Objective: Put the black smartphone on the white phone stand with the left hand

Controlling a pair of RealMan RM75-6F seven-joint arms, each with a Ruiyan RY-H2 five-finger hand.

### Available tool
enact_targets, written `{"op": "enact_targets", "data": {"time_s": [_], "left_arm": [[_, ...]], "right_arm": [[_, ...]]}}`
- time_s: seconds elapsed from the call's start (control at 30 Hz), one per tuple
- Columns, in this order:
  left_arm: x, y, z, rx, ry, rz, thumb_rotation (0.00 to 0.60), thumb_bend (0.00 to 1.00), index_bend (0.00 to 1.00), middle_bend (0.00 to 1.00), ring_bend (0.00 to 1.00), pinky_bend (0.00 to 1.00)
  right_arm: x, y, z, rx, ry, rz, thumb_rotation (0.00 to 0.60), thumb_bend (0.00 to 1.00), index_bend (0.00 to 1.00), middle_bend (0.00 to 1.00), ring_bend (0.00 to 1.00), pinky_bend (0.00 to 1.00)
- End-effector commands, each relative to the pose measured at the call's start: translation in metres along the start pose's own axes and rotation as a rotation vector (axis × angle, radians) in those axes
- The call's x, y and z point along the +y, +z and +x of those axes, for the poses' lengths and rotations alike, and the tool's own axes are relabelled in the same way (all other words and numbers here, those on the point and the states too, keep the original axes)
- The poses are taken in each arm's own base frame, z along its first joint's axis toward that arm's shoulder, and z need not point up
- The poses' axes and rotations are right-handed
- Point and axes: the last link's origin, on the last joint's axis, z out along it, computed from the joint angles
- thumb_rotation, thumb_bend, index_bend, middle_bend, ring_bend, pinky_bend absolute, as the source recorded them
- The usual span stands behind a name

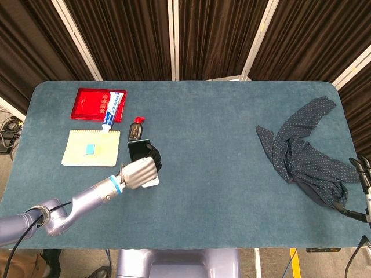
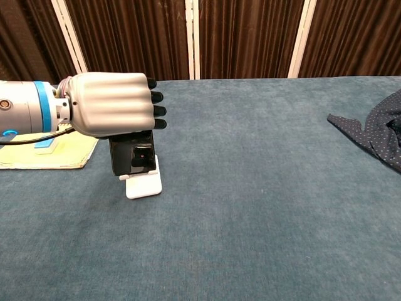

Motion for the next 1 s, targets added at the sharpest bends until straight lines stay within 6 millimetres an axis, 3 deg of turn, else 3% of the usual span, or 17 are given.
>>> {"op": "enact_targets", "data": {"time_s": [0.03, 0.27, 0.47, 0.6, 0.8, 1.0], "left_arm": [[0.000, 0.000, 0.000, 0.000, 0.000, 0.001, 0.600, 0.00, 0.52, 0.42, 0.41, 0.34], [0.004, 0.002, 0.000, 0.004, 0.002, -0.003, 0.600, 0.00, 0.50, 0.39, 0.38, 0.31], [0.008, 0.002, -0.001, -0.004, 0.014, -0.006, 0.600, 0.00, 0.27, 0.15, 0.16, 0.21], [0.008, 0.001, 0.001, 0.000, 0.017, -0.004, 0.600, 0.00, 0.15, 0.01, 0.09, 0.16], [0.008, -0.003, 0.001, -0.002, 0.022, 0.001, 0.600, 0.00, 0.07, 0.00, 0.01, 0.07], [0.002, -0.010, 0.004, 0.005, 0.014, 0.019, 0.600, 0.00, 0.02, 0.00, 0.00, 0.02]], "right_arm": [[0.000, 0.000, 0.000, -0.001, -0.001, -0.001, 0.600, 0.00, 0.00, 0.00, 0.00, 0.00], [0.000, 0.000, 0.000, 0.000, 0.000, -0.002, 0.600, 0.00, 0.00, 0.00, 0.00, 0.00], [0.001, 0.000, 0.001, 0.001, 0.004, -0.003, 0.600, 0.00, 0.00, 0.00, 0.00, 0.00], [0.001, 0.000, 0.001, 0.000, 0.004, -0.002, 0.600, 0.00, 0.00, 0.00, 0.00, 0.00], [0.001, 0.000, 0.001, 0.004, 0.004, -0.002, 0.600, 0.00, 0.00, 0.00, 0.00, 0.00], [0.001, 0.001, 0.001, 0.001, 0.003, -0.001, 0.600, 0.00, 0.00, 0.00, 0.00, 0.00]]}}
